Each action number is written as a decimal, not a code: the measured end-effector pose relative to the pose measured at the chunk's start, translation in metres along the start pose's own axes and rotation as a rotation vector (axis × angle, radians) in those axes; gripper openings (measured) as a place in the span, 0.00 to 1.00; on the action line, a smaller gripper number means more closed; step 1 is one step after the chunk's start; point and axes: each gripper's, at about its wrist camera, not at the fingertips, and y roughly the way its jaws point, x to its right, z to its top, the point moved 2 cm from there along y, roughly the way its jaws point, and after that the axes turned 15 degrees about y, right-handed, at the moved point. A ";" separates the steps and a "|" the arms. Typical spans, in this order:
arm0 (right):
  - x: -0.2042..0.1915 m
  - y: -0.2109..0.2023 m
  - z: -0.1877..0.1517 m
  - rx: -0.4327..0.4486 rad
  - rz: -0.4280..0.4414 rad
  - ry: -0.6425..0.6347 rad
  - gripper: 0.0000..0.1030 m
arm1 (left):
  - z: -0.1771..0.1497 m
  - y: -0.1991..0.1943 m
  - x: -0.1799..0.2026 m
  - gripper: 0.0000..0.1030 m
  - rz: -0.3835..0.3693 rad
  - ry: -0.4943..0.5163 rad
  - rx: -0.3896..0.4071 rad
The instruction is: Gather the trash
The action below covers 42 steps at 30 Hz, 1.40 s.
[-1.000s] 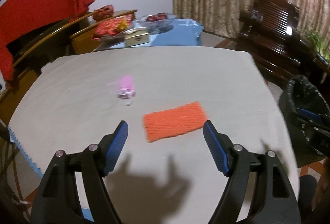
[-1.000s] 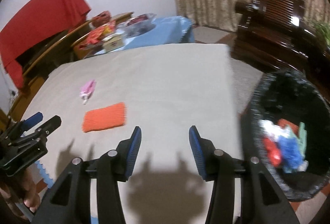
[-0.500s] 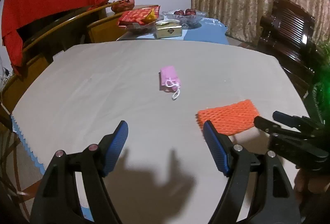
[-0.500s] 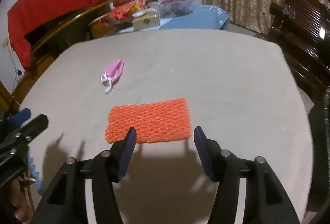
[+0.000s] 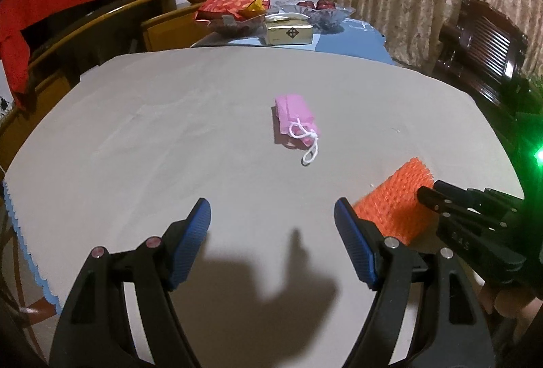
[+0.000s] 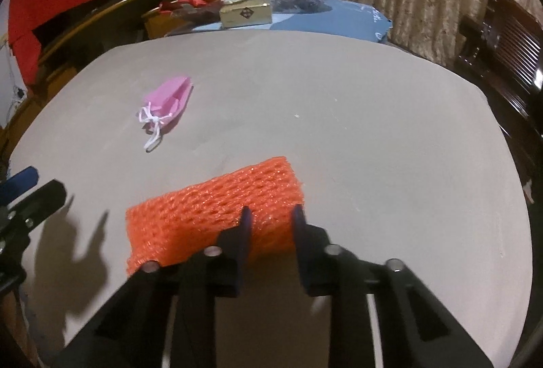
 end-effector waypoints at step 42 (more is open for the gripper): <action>0.029 0.038 0.085 0.037 0.091 0.070 0.04 | 0.072 0.109 0.014 0.05 -0.056 -0.015 -0.090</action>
